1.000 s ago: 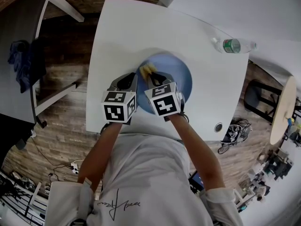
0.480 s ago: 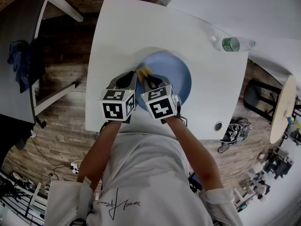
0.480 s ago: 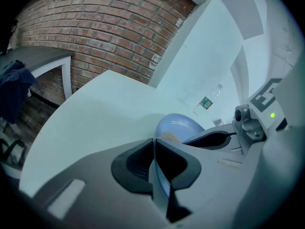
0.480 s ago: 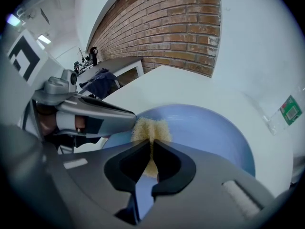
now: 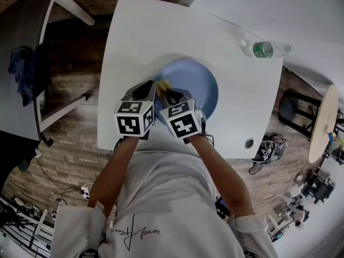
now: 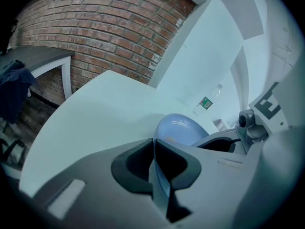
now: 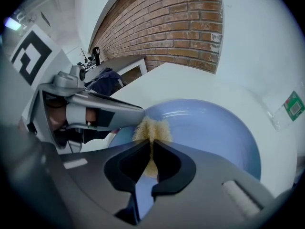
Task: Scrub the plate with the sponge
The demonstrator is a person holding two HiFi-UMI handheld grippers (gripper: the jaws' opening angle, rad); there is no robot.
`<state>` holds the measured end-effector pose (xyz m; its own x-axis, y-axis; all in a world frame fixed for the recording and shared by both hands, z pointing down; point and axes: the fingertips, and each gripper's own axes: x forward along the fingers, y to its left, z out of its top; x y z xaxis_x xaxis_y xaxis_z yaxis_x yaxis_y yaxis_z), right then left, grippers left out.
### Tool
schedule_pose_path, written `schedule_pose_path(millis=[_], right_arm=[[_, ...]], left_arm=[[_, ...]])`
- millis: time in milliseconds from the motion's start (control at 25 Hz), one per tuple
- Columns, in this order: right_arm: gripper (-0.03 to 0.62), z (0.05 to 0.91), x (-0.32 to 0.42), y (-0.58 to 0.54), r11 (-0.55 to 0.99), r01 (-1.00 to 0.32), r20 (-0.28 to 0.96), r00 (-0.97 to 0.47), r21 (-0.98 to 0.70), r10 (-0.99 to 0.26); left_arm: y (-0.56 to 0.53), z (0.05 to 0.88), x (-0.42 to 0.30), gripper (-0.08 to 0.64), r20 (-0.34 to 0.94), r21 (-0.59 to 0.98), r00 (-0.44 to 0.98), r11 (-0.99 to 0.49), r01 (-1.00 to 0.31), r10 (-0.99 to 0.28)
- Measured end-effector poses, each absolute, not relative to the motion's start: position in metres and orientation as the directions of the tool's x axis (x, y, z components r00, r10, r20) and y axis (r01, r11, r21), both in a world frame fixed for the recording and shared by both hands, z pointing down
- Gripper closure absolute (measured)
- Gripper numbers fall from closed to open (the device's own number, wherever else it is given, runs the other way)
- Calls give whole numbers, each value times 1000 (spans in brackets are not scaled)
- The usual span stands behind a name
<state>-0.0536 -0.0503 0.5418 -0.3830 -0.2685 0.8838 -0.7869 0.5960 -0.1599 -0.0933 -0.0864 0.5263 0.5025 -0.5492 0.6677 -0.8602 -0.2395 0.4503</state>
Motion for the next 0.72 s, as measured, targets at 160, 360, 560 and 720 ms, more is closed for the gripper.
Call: schedule_pose_path(millis=[160, 360, 560, 720], right_arm=[[563, 544, -54, -44, 601, -779, 885, -393, -177, -249], [563, 543, -58, -32, 635, -751, 888, -402, -180, -223], [563, 543, -60, -21, 672, -722, 892, -400, -166, -210], [561, 544, -60, -11, 719, -677, 896, -405, -159, -183]], left_arm=[[-87, 528, -93, 528, 668, 450, 503, -240, -860, -549], [-87, 528, -92, 528, 669, 446, 503, -246, -861, -548], [-87, 527, -92, 528, 669, 447, 502, -243, -861, -548], [-87, 528, -92, 528, 670, 440, 500, -249, -863, -549]])
